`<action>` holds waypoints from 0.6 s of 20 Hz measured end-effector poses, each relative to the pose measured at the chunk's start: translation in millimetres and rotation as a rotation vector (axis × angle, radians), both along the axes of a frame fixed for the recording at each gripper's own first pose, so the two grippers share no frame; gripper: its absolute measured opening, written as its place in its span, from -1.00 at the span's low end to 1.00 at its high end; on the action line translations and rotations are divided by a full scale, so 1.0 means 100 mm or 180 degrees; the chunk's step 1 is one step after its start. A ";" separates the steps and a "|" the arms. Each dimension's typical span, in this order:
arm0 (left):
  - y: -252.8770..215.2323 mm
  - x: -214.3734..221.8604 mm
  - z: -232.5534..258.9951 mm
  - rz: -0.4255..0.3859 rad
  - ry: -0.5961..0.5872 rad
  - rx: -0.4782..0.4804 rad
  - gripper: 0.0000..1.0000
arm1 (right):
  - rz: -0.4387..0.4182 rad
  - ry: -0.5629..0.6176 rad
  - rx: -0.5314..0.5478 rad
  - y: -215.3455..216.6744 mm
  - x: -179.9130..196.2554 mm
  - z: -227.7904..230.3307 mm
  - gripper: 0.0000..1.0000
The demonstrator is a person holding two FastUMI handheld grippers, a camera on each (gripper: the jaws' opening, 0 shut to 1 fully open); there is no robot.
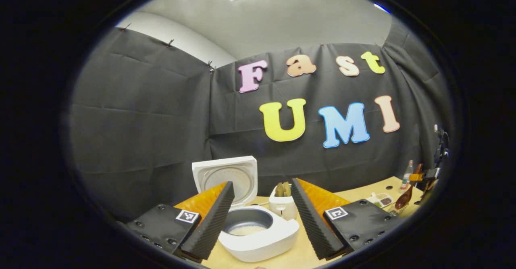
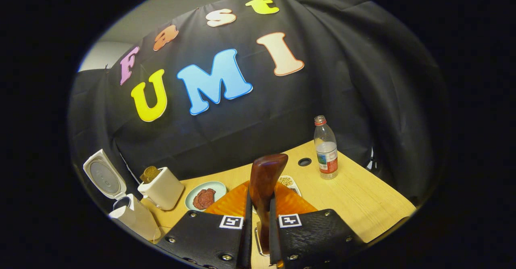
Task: Close the left gripper, press the button to open the rice cooker; take a wooden spoon from the chopstick holder with the right hand, scoop a spoonful of rice and pour it into the rice cooker, then put the wooden spoon back into the chopstick holder.
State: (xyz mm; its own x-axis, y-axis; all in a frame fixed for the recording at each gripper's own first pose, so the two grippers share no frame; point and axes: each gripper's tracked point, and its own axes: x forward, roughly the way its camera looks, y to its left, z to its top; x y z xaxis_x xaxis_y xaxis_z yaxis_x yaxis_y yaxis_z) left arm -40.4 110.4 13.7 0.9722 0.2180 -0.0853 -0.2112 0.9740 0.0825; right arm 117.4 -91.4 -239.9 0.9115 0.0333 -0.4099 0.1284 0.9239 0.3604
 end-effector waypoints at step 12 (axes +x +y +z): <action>-0.06 0.15 -0.13 -0.0066 0.0029 -0.0119 0.95 | 0.0020 -0.0002 -0.0308 -0.06 -0.17 0.19 0.84</action>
State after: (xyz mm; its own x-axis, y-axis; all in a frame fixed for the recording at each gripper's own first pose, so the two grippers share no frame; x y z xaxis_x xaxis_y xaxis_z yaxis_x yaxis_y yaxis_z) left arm -25.7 104.5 0.6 0.9757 0.1942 -0.1017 -0.1902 0.9806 0.0477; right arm 100.1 -97.5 -221.0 0.9116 -0.0008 -0.4110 0.1223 0.9552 0.2694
